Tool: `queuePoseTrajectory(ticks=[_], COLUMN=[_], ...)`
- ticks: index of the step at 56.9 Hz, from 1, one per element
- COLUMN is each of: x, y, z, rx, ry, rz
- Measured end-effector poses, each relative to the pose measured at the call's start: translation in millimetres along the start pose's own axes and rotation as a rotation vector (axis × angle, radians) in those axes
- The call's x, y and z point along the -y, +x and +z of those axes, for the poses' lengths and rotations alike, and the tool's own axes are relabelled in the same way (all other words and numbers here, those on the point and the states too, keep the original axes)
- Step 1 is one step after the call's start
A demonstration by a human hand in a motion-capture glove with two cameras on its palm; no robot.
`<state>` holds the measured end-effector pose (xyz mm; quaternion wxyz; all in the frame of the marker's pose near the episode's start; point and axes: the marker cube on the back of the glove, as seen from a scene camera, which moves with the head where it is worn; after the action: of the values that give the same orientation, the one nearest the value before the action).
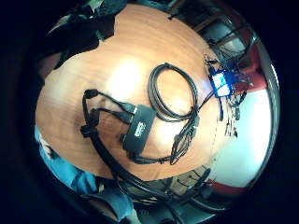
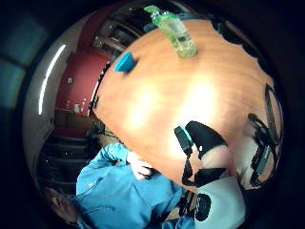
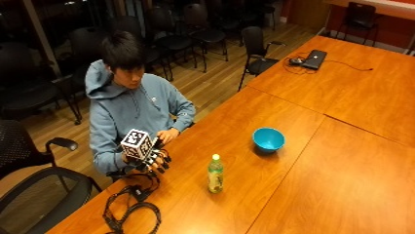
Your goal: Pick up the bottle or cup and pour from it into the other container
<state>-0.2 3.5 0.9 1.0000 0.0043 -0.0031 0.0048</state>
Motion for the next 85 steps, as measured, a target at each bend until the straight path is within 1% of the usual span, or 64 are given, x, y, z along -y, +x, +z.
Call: queuePoseTrajectory(ticks=[11,24,47,70,85], x=[-7,-7,1,-3,10], y=[8,7,1,9,15], z=[-16,-5,4,-1,-5], rx=[0.039,0.02,-0.024,-0.027,-0.027], ry=[0.036,-0.007,-0.022,0.011,0.011], rz=[0.046,0.051,0.044,0.076,0.085])
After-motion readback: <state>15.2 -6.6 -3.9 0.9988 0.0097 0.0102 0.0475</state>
